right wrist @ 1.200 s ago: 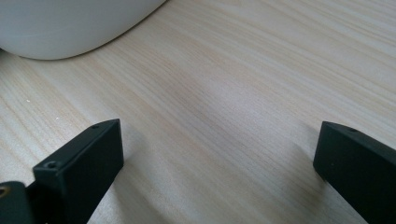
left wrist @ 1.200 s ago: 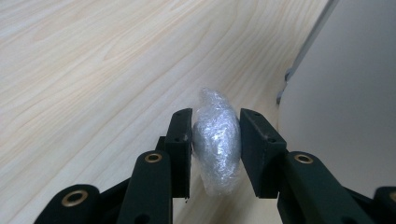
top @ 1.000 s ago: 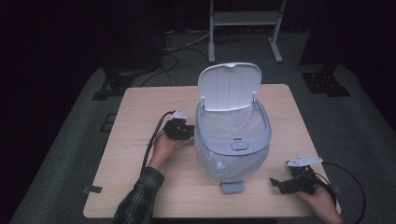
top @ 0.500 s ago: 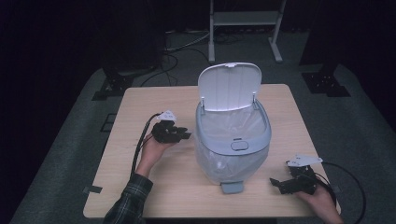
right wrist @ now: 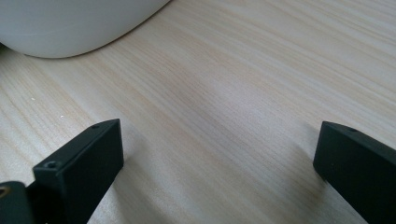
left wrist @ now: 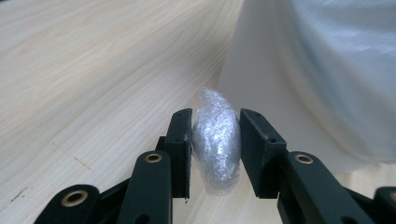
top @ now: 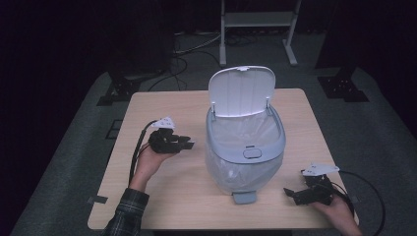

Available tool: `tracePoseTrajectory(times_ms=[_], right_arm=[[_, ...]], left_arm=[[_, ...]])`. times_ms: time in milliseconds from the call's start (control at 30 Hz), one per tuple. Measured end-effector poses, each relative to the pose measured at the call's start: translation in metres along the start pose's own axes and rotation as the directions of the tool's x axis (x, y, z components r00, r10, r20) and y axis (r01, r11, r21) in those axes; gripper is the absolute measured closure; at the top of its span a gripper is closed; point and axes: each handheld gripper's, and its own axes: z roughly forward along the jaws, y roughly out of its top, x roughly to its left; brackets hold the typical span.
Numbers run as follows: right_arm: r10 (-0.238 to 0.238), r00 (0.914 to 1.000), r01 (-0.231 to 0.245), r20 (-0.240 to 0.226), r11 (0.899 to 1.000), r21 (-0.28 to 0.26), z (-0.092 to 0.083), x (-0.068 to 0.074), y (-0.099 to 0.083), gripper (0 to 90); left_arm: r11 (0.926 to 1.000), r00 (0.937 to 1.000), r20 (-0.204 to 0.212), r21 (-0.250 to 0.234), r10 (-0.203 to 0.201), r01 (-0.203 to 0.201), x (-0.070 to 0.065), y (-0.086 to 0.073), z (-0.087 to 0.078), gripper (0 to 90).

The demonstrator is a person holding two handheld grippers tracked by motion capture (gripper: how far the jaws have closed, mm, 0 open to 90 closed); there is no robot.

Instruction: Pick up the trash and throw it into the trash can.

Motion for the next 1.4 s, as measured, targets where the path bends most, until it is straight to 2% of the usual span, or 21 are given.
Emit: tracePoseTrajectory(times_ms=[200, 467, 833, 900, 1067, 1267, 1400], right_arm=[[0.0, 1.0, 0.0, 0.0, 1.0, 0.0, 0.0, 0.0, 0.0, 0.6], [-0.005, 1.0, 0.005, -0.004, 1.0, 0.0, 0.0, 0.0, 0.0, 0.6], [-0.007, 1.0, 0.007, -0.007, 1.0, -0.001, 0.0, 0.001, 0.0, 0.6], [-0.007, 1.0, 0.007, -0.007, 1.0, -0.001, 0.0, 0.001, 0.0, 0.6], [-0.007, 1.0, 0.007, -0.007, 1.0, -0.001, 0.0, 0.001, 0.0, 0.6], [-0.006, 1.0, 0.006, -0.007, 1.0, -0.001, 0.0, 0.001, 0.0, 0.6], [-0.006, 1.0, 0.006, -0.008, 1.0, -0.001, 0.0, 0.001, 0.0, 0.6]], left_arm=[[1.0, 0.9995, 0.03, 0.002, 0.003, -0.003, -0.004, 0.004, -0.009, 65.1], [0.9995, 0.9968, 0.08, -0.031, 0.007, -0.005, -0.013, 0.017, -0.027, 65.0], [0.9961, 0.994, 0.104, -0.085, 0.033, -0.025, -0.029, 0.034, -0.048, 65.1], [0.994, 0.9923, 0.118, -0.106, 0.04, -0.027, -0.034, 0.038, -0.053, 65.1], [0.9924, 0.9885, 0.147, -0.122, 0.038, -0.02, -0.041, 0.045, -0.06, 65.2], [0.9891, 0.986, 0.159, -0.144, 0.052, -0.029, -0.048, 0.055, -0.067, 65.2], [0.9817, 0.9808, 0.182, -0.187, 0.069, -0.035, -0.054, 0.065, -0.075, 65.3]])
